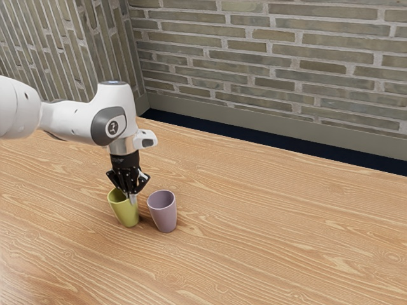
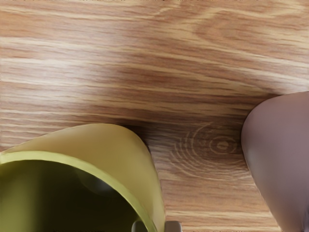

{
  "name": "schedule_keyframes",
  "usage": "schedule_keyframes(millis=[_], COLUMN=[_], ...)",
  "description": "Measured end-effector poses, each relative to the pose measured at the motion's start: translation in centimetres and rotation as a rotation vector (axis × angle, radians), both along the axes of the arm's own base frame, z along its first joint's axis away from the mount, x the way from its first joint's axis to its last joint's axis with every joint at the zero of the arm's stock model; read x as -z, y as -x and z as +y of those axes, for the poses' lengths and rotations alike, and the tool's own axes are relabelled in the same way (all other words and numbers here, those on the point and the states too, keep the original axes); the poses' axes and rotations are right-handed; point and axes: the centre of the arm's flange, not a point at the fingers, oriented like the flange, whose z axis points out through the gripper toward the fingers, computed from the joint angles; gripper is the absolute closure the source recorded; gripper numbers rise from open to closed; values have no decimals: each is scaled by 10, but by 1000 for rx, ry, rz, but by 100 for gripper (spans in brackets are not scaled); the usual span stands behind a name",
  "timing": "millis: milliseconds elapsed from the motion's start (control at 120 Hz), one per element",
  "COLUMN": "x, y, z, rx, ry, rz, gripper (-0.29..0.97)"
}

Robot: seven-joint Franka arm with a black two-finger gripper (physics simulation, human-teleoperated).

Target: Place the left cup onto the right cup

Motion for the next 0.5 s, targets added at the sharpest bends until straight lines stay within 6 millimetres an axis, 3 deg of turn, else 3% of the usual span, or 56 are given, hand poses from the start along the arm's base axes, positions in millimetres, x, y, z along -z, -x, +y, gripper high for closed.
schedule_keyframes(millis=[500], x=[-42], y=[9], z=[-4], rx=[-5], ry=[-18], rz=[-31], gripper=[79])
